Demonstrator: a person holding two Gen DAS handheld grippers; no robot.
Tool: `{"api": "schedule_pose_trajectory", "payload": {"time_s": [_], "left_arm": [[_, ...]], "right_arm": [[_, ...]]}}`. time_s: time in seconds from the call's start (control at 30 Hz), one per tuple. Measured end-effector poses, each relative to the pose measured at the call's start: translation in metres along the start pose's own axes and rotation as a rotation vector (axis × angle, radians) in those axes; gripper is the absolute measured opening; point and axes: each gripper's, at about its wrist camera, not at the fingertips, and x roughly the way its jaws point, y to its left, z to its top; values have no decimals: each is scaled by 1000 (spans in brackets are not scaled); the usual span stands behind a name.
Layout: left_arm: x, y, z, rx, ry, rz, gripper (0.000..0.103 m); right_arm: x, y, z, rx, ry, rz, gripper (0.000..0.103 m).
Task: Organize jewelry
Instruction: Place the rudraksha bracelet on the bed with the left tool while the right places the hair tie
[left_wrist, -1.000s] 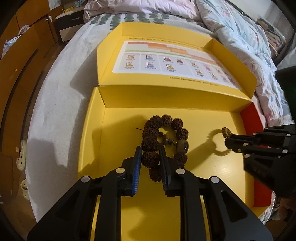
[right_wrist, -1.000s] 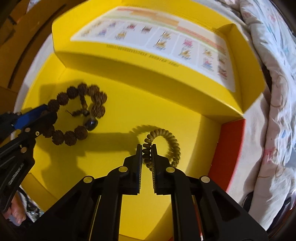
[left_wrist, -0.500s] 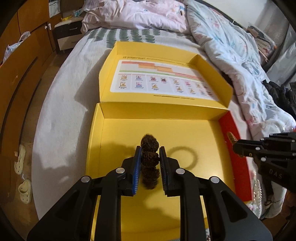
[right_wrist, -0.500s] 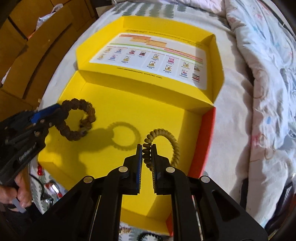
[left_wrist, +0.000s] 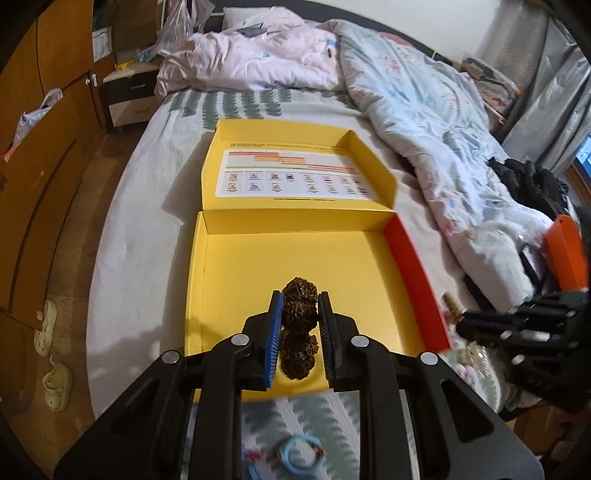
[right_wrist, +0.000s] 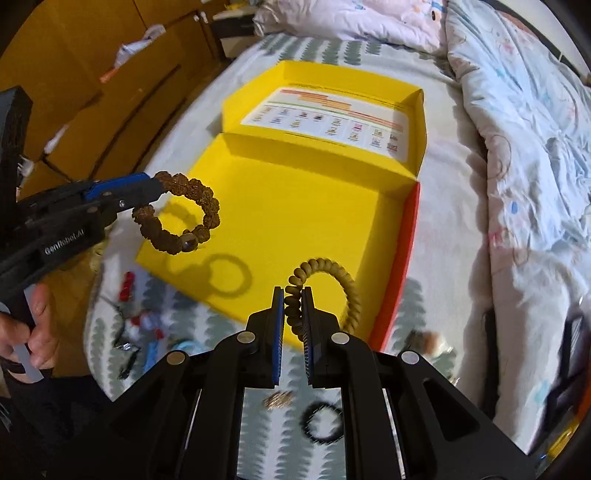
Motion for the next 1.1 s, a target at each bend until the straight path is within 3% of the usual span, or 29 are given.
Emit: {"api": "schedule_pose_trajectory", "payload": {"time_s": [0.27,0.53,0.7,1.0,1.1], "left_arm": [[-56,-33,-49,57,-37,-24,20],[-45,-52,-119,78,48,-59,20],[-25,-50,-147,65,118,-85,20],[-26,-50,-164,69,133,-141,20],[-9,-45,-169,65,163,-114,20]], "right_arm": [[-6,9,-70,24,4,25,10],[9,8,-122,51,40,2,10],[34,1,-133,81,59,-28,10],[84,-4,-119,113,92,-62,11],[93,-3,-115,102,103,-66,11]]}}
